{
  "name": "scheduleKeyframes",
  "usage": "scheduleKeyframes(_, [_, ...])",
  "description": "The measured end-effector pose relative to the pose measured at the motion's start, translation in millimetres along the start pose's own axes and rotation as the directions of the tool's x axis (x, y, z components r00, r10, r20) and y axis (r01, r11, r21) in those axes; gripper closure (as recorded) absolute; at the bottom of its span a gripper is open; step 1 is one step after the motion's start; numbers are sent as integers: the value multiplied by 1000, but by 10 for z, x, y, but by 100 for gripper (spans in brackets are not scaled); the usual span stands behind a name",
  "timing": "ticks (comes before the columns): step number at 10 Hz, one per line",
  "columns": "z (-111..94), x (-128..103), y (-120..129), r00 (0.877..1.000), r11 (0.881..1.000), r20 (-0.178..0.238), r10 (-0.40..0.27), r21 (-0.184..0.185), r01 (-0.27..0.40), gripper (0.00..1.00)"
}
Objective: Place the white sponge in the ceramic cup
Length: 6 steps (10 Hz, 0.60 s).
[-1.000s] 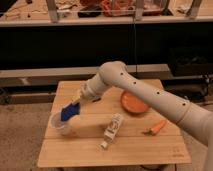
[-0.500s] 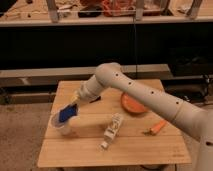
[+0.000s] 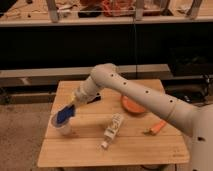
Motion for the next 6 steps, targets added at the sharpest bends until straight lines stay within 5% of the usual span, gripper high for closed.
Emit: scheduleKeyframes(6, [114, 35, 14, 1000, 1000, 15, 0, -14, 0, 41])
